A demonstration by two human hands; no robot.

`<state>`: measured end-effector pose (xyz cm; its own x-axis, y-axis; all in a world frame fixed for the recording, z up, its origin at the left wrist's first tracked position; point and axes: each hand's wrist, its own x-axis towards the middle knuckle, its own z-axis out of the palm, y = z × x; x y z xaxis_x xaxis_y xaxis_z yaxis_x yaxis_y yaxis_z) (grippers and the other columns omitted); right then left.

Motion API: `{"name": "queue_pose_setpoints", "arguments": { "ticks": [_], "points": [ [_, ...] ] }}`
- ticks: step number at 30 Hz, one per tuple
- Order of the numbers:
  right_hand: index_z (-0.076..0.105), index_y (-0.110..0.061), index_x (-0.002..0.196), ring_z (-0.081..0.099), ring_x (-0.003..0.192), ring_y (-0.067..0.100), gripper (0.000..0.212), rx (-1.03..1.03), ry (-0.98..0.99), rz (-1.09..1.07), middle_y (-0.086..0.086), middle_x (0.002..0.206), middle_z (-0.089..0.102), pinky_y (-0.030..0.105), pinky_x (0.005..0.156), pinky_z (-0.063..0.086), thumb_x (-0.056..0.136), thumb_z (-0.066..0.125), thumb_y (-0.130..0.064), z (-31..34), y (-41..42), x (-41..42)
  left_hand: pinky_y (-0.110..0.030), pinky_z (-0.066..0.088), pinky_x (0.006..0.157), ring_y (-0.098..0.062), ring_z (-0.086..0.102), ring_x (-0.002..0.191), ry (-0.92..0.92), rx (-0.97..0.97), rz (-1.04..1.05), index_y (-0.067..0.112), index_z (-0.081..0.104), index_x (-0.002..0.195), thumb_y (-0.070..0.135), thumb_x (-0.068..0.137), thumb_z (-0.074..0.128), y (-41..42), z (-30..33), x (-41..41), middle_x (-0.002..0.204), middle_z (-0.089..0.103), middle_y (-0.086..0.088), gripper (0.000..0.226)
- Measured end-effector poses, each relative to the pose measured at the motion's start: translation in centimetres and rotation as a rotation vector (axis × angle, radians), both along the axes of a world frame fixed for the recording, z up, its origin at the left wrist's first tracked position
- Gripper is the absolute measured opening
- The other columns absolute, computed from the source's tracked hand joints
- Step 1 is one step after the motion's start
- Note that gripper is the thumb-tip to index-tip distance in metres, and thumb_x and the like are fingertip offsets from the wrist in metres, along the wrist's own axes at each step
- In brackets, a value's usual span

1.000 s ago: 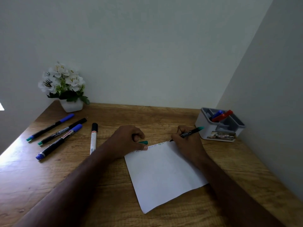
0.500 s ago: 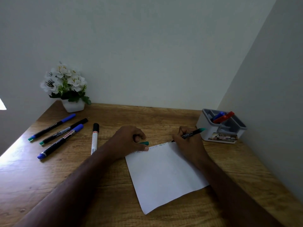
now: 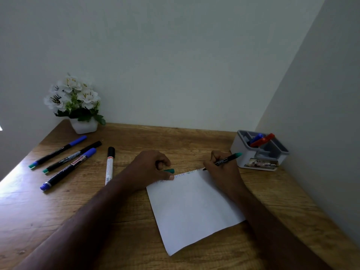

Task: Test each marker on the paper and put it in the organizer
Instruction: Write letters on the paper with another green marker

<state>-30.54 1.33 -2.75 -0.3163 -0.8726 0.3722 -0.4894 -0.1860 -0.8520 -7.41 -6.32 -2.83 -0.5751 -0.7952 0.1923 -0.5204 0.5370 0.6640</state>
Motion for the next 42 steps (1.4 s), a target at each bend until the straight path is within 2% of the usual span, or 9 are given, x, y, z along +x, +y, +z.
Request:
{"name": "queue_pose_setpoints", "arguments": {
  "ticks": [6,10,17,22,27,30,33,37,42],
  "points": [
    [0.042,-0.016,0.054,0.037,0.048,0.0,0.041,0.001,-0.005,-0.001,-0.013,0.047,0.042,0.014,0.048,0.033,0.08,0.064,0.006,-0.1,0.0,0.1,-0.035,0.043,0.093,-0.005,0.052,0.104,-0.113,-0.093,0.013,0.029,0.07,0.109,0.052,0.073,0.078,0.0,0.0,0.2,0.111,0.061,0.014,0.044],
    [0.039,-0.016,0.052,0.035,0.047,0.002,0.043,-0.014,-0.007,-0.017,-0.012,0.046,0.038,0.016,0.047,0.03,0.078,0.065,0.007,0.0,0.0,0.0,-0.032,0.039,0.104,-0.008,0.049,0.124,-0.106,-0.059,-0.013,0.026,0.07,0.114,0.047,0.074,0.079,0.0,0.1,0.3,0.136,0.057,0.01,0.045],
    [0.043,-0.01,0.051,0.038,0.049,0.005,0.037,-0.029,0.012,-0.039,-0.003,0.049,0.042,0.018,0.048,0.033,0.076,0.064,0.007,-0.1,-0.1,-0.2,-0.021,0.038,0.1,-0.006,0.05,0.126,-0.094,-0.032,-0.092,0.025,0.066,0.123,0.038,0.084,0.073,0.5,0.0,0.1,0.137,0.058,0.011,0.042],
    [0.042,-0.001,0.054,0.039,0.052,0.01,0.035,-0.035,-0.016,-0.068,0.008,0.054,0.042,0.021,0.05,0.035,0.08,0.065,0.005,-0.3,-0.3,-0.4,-0.02,0.03,0.101,0.006,0.031,0.124,-0.135,-0.061,-0.133,0.026,0.061,0.13,0.041,0.087,0.068,1.2,0.0,-0.1,0.144,0.05,0.01,0.046],
    [0.039,0.008,0.059,0.039,0.053,0.013,0.033,-0.008,-0.045,-0.075,0.009,0.056,0.041,0.021,0.049,0.033,0.08,0.065,0.003,-0.3,-0.3,-0.4,-0.032,0.039,0.108,-0.009,0.044,0.133,-0.145,0.005,-0.099,0.034,0.059,0.13,0.049,0.079,0.073,0.8,-0.2,-0.2,0.146,0.048,0.012,0.055],
    [0.052,0.001,0.061,0.05,0.055,0.009,0.023,-0.01,0.004,-0.073,0.003,0.058,0.054,0.017,0.053,0.04,0.082,0.061,0.003,0.1,-0.3,-0.6,-0.022,0.039,0.1,-0.006,0.047,0.128,-0.138,0.036,-0.104,0.033,0.059,0.13,0.048,0.078,0.074,0.6,-0.2,-0.3,0.145,0.047,0.018,0.056],
    [0.063,-0.009,0.069,0.067,0.069,0.011,0.017,-0.006,0.075,-0.034,0.001,0.068,0.067,0.017,0.06,0.047,0.081,0.061,0.002,0.4,-0.4,-0.8,-0.023,0.033,0.105,0.002,0.035,0.132,-0.157,0.011,-0.131,0.033,0.06,0.13,0.045,0.081,0.072,0.5,-0.2,-0.3,0.146,0.042,0.022,0.052],
    [0.063,-0.005,0.064,0.058,0.065,0.002,0.015,0.028,0.205,-0.001,0.004,0.067,0.065,0.012,0.057,0.042,0.074,0.067,0.006,0.0,-0.3,-0.8,-0.028,0.027,0.112,0.008,0.023,0.133,-0.187,-0.001,-0.154,0.033,0.058,0.131,0.043,0.084,0.07,0.4,-0.2,-0.5,0.148,0.039,0.023,0.05],
    [0.055,0.001,0.059,0.048,0.054,0.005,0.022,0.052,0.015,-0.013,0.01,0.058,0.055,0.015,0.051,0.039,0.078,0.063,0.007,0.2,-0.4,-1.3,-0.03,0.029,0.113,-0.001,0.026,0.142,-0.207,0.044,-0.169,0.041,0.056,0.13,0.073,0.068,0.059,-0.2,-0.6,-0.2,0.139,0.033,0.034,0.07]
  ]
}}
